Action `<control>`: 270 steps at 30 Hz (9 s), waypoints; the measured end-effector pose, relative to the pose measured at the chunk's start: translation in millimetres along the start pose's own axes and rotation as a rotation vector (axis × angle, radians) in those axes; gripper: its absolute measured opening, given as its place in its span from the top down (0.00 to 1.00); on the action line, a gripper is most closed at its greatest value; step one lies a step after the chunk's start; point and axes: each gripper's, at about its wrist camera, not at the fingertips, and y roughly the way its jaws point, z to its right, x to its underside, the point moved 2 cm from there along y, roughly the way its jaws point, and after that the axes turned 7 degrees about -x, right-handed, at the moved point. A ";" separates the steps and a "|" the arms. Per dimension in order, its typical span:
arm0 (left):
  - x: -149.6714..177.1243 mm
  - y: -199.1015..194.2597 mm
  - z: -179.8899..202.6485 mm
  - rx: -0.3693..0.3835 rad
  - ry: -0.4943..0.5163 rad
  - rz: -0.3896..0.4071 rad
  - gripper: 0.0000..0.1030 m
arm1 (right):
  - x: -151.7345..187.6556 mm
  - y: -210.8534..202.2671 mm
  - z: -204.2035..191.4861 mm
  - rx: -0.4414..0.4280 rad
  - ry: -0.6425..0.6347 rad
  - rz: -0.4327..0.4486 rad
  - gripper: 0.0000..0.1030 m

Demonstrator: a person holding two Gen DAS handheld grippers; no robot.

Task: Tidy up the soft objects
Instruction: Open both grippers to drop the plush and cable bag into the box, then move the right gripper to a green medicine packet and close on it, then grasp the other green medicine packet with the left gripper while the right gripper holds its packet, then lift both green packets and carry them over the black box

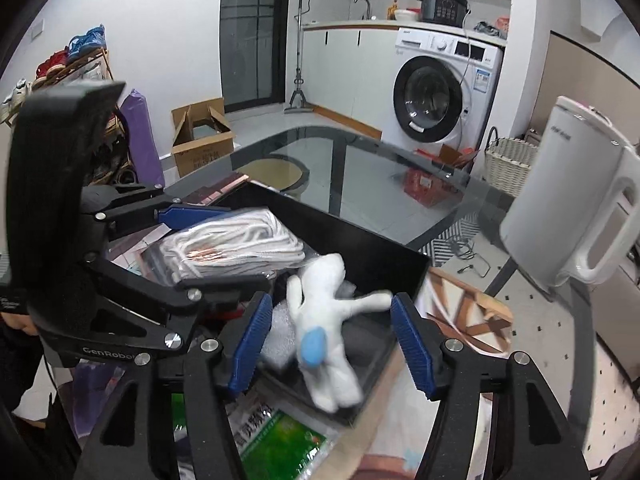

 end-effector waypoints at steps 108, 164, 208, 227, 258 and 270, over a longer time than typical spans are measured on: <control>79.4 -6.5 24.0 0.003 -0.019 -0.240 0.00 | 106.3 -0.3 -11.9 0.068 0.206 -0.277 0.01; 88.6 -28.0 2.6 0.040 -0.033 -0.172 0.65 | 100.6 -13.0 -45.2 0.023 0.106 -0.197 0.59; 90.3 -64.1 13.7 0.001 -0.011 -0.062 0.69 | 90.6 -39.5 -57.5 -0.003 0.068 -0.083 0.59; 49.8 -118.5 4.5 0.046 -0.034 0.107 0.69 | 57.5 -83.9 -59.6 -0.007 0.085 0.087 0.59; -4.3 -30.2 -15.4 -0.052 -0.043 0.100 0.69 | 7.7 -27.4 -12.1 -0.023 0.126 0.103 0.59; 2.1 8.7 -0.7 -0.031 0.022 0.019 0.69 | 0.1 9.7 -2.7 -0.017 0.103 0.046 0.59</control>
